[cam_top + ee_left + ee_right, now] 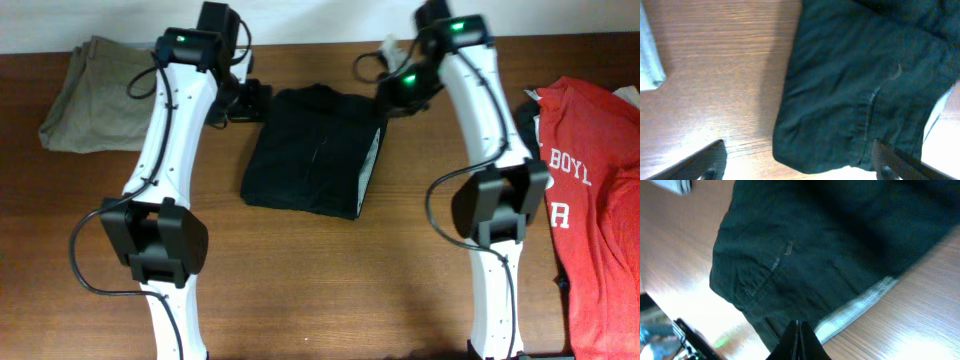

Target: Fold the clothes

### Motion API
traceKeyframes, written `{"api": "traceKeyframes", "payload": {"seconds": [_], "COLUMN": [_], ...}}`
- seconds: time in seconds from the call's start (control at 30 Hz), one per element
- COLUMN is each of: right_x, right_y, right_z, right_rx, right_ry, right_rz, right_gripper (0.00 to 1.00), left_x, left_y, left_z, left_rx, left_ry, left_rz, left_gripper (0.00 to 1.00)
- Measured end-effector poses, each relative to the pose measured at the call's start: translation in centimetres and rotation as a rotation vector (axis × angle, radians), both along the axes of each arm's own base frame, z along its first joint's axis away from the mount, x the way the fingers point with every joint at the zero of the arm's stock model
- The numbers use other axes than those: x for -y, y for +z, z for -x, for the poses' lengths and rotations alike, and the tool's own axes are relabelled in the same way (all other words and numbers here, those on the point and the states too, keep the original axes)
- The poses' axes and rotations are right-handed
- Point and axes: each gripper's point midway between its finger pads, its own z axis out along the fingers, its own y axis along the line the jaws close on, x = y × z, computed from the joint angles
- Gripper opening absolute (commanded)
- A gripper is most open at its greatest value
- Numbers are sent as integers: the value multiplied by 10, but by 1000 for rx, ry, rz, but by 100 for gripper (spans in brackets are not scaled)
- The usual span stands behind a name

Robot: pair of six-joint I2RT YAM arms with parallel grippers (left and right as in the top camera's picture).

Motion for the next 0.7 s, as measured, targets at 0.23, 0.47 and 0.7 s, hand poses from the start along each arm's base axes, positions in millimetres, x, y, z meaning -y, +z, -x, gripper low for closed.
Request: {"api": "traceKeyframes", "payload": {"seconds": [0.23,0.47,0.7], "right_x": [-54,-60,-54], "right_y": [-57,-94,-117], "right_z": [48,69,90], "right_rx": [-168,-244,-326], "right_ry": [114,131,126], "right_rz": [-32,-36,-26], "right_gripper": [4,4,4], "left_x": [9,23,30], "left_y": [-25,-68,-132], "left_z": [-3,0,36], "left_rx": [-16,-50,-182], "left_ry": [-18,-44,-53], "left_rz": [36,107,162], "left_gripper": [2,1,1]}}
